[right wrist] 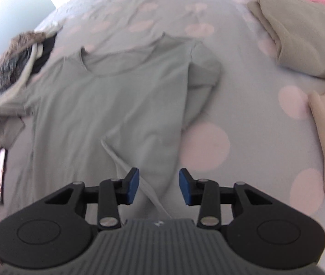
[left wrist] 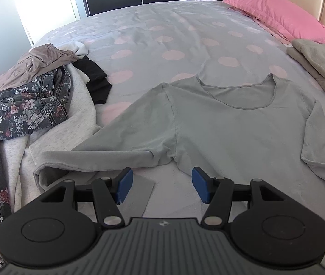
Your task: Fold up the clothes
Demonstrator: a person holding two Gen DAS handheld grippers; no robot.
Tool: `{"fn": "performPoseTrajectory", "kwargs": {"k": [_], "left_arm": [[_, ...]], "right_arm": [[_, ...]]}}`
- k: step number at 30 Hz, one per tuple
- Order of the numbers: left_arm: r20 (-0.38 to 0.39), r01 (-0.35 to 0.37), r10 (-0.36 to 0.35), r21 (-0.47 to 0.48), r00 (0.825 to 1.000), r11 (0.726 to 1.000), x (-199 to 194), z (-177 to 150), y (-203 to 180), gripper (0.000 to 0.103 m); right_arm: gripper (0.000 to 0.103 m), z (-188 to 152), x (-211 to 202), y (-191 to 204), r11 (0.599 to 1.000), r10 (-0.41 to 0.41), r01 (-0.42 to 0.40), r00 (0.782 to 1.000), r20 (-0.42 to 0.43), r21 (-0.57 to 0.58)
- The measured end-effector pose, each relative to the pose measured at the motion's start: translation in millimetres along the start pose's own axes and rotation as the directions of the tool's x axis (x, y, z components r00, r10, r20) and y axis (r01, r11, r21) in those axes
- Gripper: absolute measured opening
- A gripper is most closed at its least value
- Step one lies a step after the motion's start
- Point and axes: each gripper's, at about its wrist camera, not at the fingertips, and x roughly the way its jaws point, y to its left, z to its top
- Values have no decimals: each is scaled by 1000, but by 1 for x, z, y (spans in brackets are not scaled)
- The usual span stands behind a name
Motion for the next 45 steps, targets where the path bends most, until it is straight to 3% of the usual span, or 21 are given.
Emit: {"fn": "performPoseTrajectory", "kwargs": {"k": [2, 6, 9, 10, 11, 12, 17, 21, 24, 29, 33, 36, 38, 42, 45], "left_arm": [[-1, 3, -3, -3, 1000, 1000, 0, 1, -3, 55], [5, 12, -12, -5, 1000, 1000, -1, 4, -6, 55], [2, 18, -18, 9, 1000, 1000, 0, 6, -13, 55], [2, 19, -19, 17, 1000, 1000, -1, 7, -16, 55], [2, 20, -20, 24, 1000, 1000, -1, 8, -18, 55], [3, 20, -20, 30, 1000, 999, -2, 8, -21, 55], [2, 20, -20, 43, 1000, 999, -4, 11, -30, 55], [4, 29, -30, 37, 1000, 999, -1, 18, -34, 55], [-6, 39, -39, 37, 999, 999, 4, 21, -38, 55], [-15, 43, -42, 51, 999, 998, 11, 23, -44, 55], [-25, 32, -31, 54, 999, 998, 14, 21, -42, 55], [-34, 20, -18, 43, 999, 999, 17, 20, -37, 55], [-42, 14, -13, 33, 999, 999, 20, 20, -34, 55], [-60, 5, -4, 22, 998, 1000, 27, 19, -29, 55], [-82, 0, 1, 18, 997, 1000, 33, 17, -28, 55]], "right_arm": [[53, -12, 6, -5, 1000, -16, 15, 998, -56, -27], [55, -35, 19, -21, 997, -70, 65, 982, -174, -38], [50, -46, 24, -36, 998, -58, 60, 976, -212, 6], [27, -47, 22, -38, 999, -29, 35, 978, -208, 25], [13, -49, 20, -40, 999, -1, 10, 979, -204, 43], [9, -49, 15, -40, 999, 3, 6, 982, -189, 47], [7, -37, -31, -41, 997, -58, 60, 997, -51, 44], [7, -20, -91, -57, 986, -150, 145, 987, 57, 78], [7, -1, -141, -78, 963, -262, 249, 954, 145, 105], [6, 34, -209, -116, 888, -459, 430, 851, 254, 165], [6, 48, -232, -138, 834, -552, 514, 784, 285, 201], [6, 40, -227, -158, 798, -602, 565, 756, 258, 209], [6, 29, -214, -178, 785, -618, 581, 760, 202, 215], [7, -12, -172, -222, 793, -578, 555, 816, 22, 253], [7, -48, -142, -245, 829, -480, 492, 870, -115, 264]]}}
